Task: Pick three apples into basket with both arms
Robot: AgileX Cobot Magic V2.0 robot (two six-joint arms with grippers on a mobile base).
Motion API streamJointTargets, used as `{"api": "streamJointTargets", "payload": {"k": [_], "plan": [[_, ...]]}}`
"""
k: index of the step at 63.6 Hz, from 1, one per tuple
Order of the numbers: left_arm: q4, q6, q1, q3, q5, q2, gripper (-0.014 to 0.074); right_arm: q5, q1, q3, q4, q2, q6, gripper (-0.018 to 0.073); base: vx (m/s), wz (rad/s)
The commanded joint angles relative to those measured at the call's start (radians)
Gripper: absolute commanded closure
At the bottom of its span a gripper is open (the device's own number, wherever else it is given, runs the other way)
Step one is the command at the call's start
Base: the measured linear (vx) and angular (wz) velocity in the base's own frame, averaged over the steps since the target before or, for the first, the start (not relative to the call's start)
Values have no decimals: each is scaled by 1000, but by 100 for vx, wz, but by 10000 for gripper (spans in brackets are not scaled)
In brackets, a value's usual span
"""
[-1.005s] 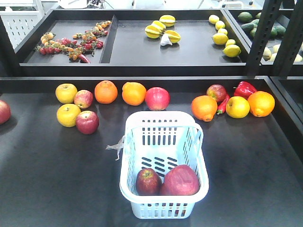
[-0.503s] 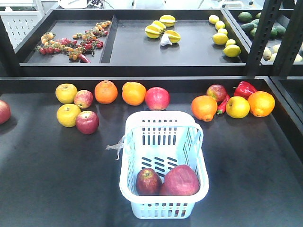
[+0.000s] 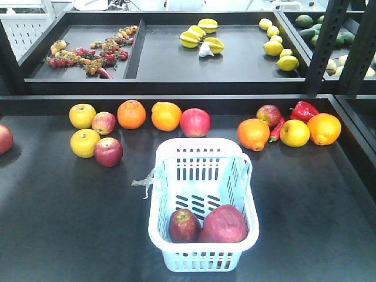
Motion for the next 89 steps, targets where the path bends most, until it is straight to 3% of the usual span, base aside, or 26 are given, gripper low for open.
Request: {"api": "streamJointTargets", "payload": {"k": [1, 26, 89], "plan": [[-12, -28, 4, 25, -121, -22, 604, -56, -5, -24, -21, 2, 0, 568, 0, 0], [-13, -68, 4, 69, -134, -57, 604, -55, -5, -24, -21, 2, 0, 568, 0, 0], [-13, -67, 4, 69, -134, -56, 603, -54, -5, -24, -21, 1, 0, 568, 0, 0]]}}
